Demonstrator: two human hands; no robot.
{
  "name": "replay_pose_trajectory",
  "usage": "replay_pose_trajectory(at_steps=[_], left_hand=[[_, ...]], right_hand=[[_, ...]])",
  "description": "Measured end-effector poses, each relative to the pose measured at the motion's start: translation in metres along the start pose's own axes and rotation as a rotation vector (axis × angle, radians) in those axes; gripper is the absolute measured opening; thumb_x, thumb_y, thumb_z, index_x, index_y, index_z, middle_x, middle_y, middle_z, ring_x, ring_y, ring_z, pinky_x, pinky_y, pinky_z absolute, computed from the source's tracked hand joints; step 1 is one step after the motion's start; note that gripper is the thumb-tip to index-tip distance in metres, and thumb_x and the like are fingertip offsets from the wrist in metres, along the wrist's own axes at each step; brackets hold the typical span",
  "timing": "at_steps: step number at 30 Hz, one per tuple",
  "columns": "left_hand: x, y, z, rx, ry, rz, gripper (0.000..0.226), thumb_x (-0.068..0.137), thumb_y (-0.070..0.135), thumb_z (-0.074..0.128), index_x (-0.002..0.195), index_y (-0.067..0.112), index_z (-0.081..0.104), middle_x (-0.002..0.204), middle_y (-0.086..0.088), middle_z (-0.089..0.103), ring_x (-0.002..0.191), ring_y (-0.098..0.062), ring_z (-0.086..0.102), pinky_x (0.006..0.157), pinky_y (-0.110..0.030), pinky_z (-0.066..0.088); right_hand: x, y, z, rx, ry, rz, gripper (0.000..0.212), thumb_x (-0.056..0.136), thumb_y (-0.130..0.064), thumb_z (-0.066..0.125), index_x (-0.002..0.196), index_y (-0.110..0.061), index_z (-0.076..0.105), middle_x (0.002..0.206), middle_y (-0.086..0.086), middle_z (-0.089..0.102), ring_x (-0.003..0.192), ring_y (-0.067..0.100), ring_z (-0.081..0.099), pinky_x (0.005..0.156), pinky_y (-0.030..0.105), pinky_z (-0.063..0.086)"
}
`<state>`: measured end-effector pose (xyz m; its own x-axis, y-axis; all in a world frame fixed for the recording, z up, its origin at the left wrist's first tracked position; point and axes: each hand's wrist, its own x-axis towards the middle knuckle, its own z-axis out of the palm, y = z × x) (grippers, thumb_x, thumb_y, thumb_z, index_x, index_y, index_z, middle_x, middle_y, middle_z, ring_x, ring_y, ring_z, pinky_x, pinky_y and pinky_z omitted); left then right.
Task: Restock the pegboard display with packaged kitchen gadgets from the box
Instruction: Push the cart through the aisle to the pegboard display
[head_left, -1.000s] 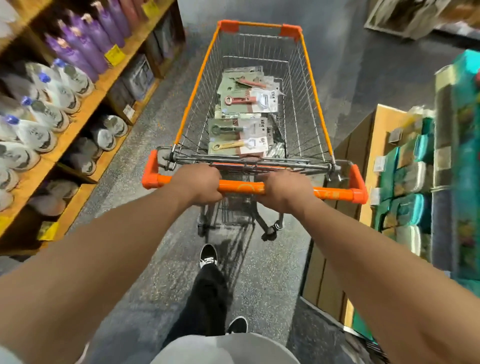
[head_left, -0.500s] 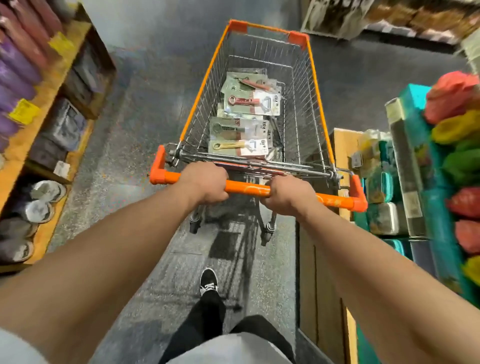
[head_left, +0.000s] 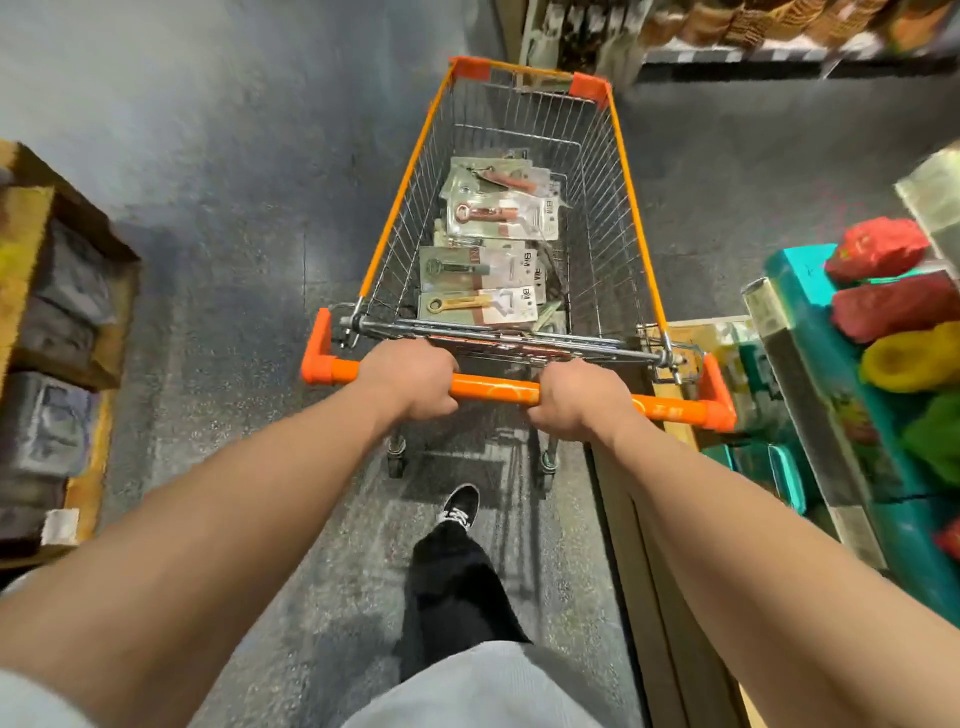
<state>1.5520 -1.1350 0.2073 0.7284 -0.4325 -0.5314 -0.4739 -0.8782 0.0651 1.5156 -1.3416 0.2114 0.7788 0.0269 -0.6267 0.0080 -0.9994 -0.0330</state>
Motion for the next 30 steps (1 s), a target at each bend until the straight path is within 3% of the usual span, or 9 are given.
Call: replay_pose_trajectory(at_steps=[5, 11, 22, 26, 30], left_hand=[[0.079, -0.033, -0.054, 0.001, -0.045, 0.064, 0.010, 0.089, 0.041, 0.060, 0.088, 0.031, 0.061, 0.082, 0.005, 0.061, 0.081, -0.025, 0.061, 0.070, -0.036, 0.046], [0.182, -0.071, -0.125, -0.007, -0.089, 0.196, 0.013, 0.091, 0.044, 0.061, 0.087, 0.032, 0.061, 0.074, 0.010, 0.056, 0.077, -0.021, 0.059, 0.069, -0.036, 0.048], [0.397, -0.157, -0.250, 0.101, -0.061, 0.421, 0.026, 0.091, 0.052, 0.062, 0.091, 0.027, 0.069, 0.079, 0.005, 0.064, 0.073, -0.020, 0.063, 0.066, -0.036, 0.050], [0.458, -0.183, -0.289, 0.192, -0.065, 0.528, 0.025, 0.092, 0.053, 0.060, 0.092, 0.030, 0.070, 0.077, 0.006, 0.064, 0.068, -0.014, 0.059, 0.065, -0.034, 0.047], [0.527, -0.197, -0.334, 0.281, -0.097, 0.602, 0.027, 0.091, 0.055, 0.060, 0.092, 0.030, 0.070, 0.078, 0.006, 0.065, 0.073, -0.017, 0.064, 0.073, -0.037, 0.058]], right_hand=[[0.067, 0.014, -0.061, 0.001, -0.040, 0.041, 0.032, 0.087, -0.048, 0.062, 0.073, -0.021, 0.054, 0.076, 0.000, 0.058, 0.078, 0.028, 0.063, 0.076, 0.039, 0.056], [0.154, 0.038, -0.127, 0.026, -0.025, 0.101, 0.030, 0.086, -0.049, 0.060, 0.098, -0.024, 0.069, 0.089, 0.003, 0.065, 0.081, 0.029, 0.061, 0.074, 0.039, 0.050], [0.313, 0.060, -0.251, 0.179, 0.030, 0.371, 0.035, 0.088, -0.055, 0.060, 0.099, -0.022, 0.068, 0.099, 0.004, 0.070, 0.093, 0.031, 0.067, 0.080, 0.040, 0.053], [0.358, 0.056, -0.285, 0.282, 0.013, 0.449, 0.041, 0.087, -0.060, 0.059, 0.091, -0.020, 0.066, 0.095, 0.006, 0.070, 0.086, 0.032, 0.066, 0.082, 0.042, 0.056], [0.402, 0.065, -0.322, 0.399, 0.002, 0.508, 0.047, 0.088, -0.063, 0.059, 0.074, -0.018, 0.055, 0.081, 0.003, 0.060, 0.077, 0.030, 0.060, 0.077, 0.040, 0.056]])
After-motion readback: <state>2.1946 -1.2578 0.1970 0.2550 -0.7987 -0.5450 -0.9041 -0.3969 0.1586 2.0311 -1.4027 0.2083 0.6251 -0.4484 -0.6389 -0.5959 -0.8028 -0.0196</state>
